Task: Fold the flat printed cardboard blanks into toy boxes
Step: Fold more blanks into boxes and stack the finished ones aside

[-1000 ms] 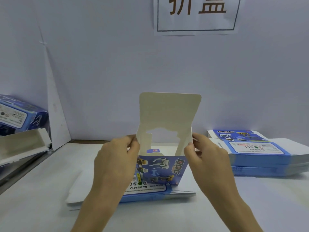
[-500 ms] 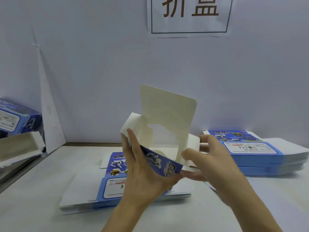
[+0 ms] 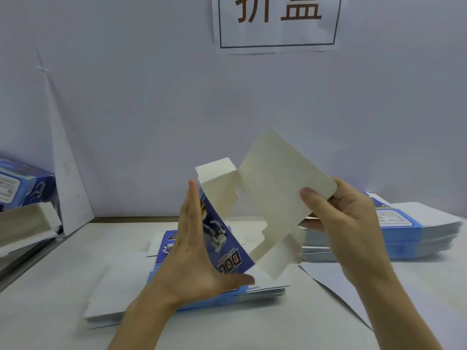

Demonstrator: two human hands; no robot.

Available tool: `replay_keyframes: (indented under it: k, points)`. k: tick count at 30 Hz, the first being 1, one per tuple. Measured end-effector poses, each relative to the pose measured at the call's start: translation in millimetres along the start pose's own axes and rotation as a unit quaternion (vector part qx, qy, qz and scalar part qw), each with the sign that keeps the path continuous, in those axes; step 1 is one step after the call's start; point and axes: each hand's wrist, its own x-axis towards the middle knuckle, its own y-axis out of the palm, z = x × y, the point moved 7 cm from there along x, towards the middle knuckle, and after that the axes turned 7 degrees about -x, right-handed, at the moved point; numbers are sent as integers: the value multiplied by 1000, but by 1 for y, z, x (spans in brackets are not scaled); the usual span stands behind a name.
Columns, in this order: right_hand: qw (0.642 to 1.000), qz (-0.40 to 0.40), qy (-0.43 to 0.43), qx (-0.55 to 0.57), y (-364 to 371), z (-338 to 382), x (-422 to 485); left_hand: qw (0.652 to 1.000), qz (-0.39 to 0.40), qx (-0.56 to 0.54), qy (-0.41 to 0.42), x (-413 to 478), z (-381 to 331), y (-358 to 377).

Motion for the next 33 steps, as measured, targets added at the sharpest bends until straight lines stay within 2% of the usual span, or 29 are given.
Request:
replay_keyframes:
  k: [2, 4, 7, 9, 12, 14, 15, 17, 19, 22, 24, 28, 33]
  points:
    - [997, 14, 45, 54, -1, -11, 3, 1000, 9, -1, -18, -1, 3, 3]
    - [990, 8, 83, 113, -5, -25, 7, 1000, 14, 0, -3, 0, 2, 6]
    - [962, -8, 179, 207, -3, -56, 9, 1000, 20, -6, 20, 1, -1, 10]
    - [923, -10, 295, 246, 5, -83, 0, 999, 22, 8, 34, 1, -3, 12]
    - [835, 85, 484, 247, 34, -106, -31, 998, 23, 36, 50, 1, -4, 19]
    - [800, 138, 534, 237, 48, -107, -48, 997, 19, 51, 55, 1, -4, 21]
    - [797, 145, 537, 235, 49, -110, -49, 997, 17, 55, 57, 1, -4, 21]
    - [824, 118, 504, 232, 45, -111, -40, 997, 16, 55, 53, 2, -1, 17]
    - [873, 30, 428, 233, 26, -110, -21, 997, 23, 58, 45, 3, 0, 13]
    - [962, -52, 225, 144, -11, -75, 4, 997, 28, 63, 42, 3, -2, 12]
    - [988, -56, 113, 85, -24, -49, 9, 997, 32, 66, 39, 3, -4, 14]
    - [996, -80, -20, -32, -27, -22, 8, 996, 31, 78, 35, 0, -5, 14]
    - [966, -173, -143, -127, -23, -9, -7, 995, 34, 86, 32, -2, -5, 17]
